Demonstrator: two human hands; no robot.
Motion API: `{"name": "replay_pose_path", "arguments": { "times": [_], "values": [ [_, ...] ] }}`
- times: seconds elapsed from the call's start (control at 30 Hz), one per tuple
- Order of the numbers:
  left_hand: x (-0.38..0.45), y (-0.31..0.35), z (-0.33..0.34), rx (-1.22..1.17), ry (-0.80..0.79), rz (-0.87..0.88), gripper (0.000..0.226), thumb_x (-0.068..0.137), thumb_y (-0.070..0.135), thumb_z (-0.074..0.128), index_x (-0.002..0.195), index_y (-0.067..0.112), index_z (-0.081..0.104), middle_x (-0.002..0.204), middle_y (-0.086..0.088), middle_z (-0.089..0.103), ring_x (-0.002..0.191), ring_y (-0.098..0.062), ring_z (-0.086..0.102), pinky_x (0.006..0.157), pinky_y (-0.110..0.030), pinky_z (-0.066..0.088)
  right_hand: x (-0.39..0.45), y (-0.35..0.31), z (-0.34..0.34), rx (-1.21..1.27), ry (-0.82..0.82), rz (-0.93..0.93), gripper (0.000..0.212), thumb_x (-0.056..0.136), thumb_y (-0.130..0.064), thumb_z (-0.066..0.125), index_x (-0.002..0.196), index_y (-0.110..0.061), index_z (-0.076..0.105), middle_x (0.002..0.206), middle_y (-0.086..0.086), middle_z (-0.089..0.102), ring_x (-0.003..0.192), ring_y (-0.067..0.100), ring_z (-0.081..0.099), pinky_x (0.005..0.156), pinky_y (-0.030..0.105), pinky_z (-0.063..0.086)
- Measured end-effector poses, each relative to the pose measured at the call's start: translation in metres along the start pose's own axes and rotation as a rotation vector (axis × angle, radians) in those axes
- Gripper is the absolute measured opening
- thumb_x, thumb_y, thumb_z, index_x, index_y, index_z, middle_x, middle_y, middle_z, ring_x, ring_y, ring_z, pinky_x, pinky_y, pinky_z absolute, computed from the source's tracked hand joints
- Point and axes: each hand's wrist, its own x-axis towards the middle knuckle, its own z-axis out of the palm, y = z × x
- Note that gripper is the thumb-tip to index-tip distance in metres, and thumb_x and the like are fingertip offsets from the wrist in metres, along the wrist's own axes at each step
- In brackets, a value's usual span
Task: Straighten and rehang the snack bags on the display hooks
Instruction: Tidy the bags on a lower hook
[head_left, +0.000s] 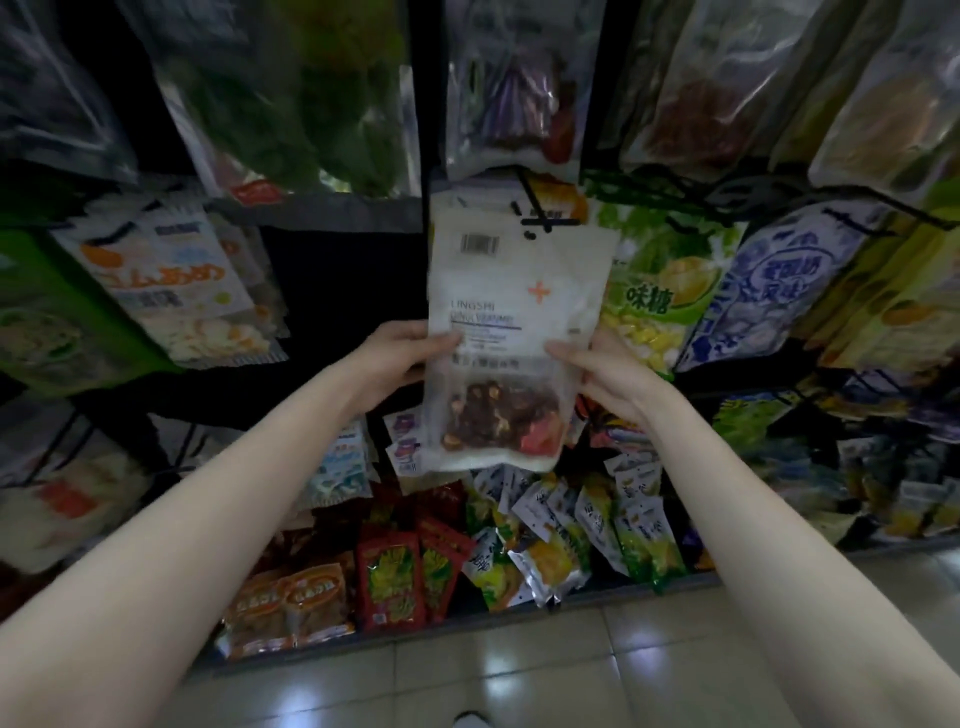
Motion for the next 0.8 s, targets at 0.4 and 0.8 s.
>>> {"name": "replay_pose_path", "arguments": {
  "times": [0.4,0.8],
  "values": [
    [-0.067,0.049,-0.002,0.273,-0.118,0.131,0.025,0.088,0.022,0.062,0.107,0.007,0.067,0.111,-0.003,0.068,0.105,-0.016,0.063,0.097,-0.036,0.048,-0.074,-0.064,0.007,-0.193,0.034,-0.131,0.028,0.077,-0.007,0.070,0.104,-0.014,0.064,0.111,0.006,0.069,0.101,0.019,0.066,0.086,0.030,0.054],
    [-0.078,0.154,0.037,0.295,0.126,0.731,0.081,0.092,0.015,0.055,0.143,0.046,0.001,0.142,0.010,0.037,0.123,-0.013,0.050,0.098,-0.032,0.046,-0.076,-0.171,0.026,-0.207,0.369,-0.857,0.078,0.084,-0.014,0.068,0.139,-0.047,0.024,0.135,-0.031,0.033,0.121,-0.009,0.040,0.092,0.011,0.044]
  ]
}}
